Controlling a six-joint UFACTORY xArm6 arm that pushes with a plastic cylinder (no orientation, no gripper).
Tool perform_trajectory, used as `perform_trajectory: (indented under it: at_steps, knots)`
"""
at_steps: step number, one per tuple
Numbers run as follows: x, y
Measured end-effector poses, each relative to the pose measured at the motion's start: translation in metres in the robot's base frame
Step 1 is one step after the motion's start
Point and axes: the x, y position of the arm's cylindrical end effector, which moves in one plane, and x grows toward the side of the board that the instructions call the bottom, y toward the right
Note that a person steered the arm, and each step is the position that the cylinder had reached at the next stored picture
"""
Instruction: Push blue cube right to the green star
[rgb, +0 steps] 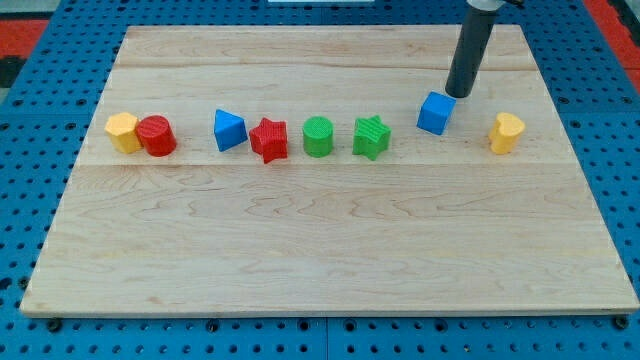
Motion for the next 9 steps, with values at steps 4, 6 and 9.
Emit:
perform_trajectory:
  at_steps: [4, 6, 9]
  knots:
    - [0.029, -0.029]
    - [0.042, -0.029]
    - [0.046, -0.029]
